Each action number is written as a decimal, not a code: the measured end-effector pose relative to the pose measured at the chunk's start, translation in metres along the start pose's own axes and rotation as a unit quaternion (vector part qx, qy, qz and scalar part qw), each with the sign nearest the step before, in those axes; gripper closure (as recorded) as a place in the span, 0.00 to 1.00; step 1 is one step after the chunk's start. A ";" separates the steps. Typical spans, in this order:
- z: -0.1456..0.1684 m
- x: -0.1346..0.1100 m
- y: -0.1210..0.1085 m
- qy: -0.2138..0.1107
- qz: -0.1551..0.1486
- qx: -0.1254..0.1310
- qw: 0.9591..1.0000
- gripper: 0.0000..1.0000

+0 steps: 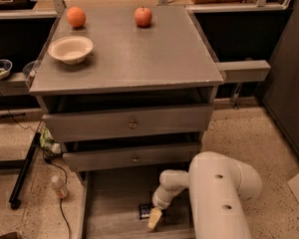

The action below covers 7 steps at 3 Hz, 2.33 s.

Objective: Pick rxbar chocolate from bottom drawer and place on counter

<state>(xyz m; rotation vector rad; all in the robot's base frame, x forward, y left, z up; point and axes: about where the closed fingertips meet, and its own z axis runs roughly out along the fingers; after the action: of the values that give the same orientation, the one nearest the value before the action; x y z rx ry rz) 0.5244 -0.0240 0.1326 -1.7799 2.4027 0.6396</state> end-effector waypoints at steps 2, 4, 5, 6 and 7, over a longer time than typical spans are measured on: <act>0.007 0.008 0.006 0.004 0.001 -0.012 1.000 0.00; 0.007 0.008 0.006 0.005 0.001 -0.012 1.000 0.49; 0.007 0.008 0.006 0.005 0.001 -0.012 1.000 0.72; -0.002 0.010 0.015 0.002 -0.003 -0.020 1.000 1.00; -0.002 0.010 0.016 0.001 -0.003 -0.021 1.000 1.00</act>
Offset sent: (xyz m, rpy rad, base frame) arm -0.0153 -0.0072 -0.0207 -0.0044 0.0447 0.0043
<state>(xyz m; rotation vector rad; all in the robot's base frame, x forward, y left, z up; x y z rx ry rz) 0.5071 -0.0300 0.1354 -1.8032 2.4031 0.6914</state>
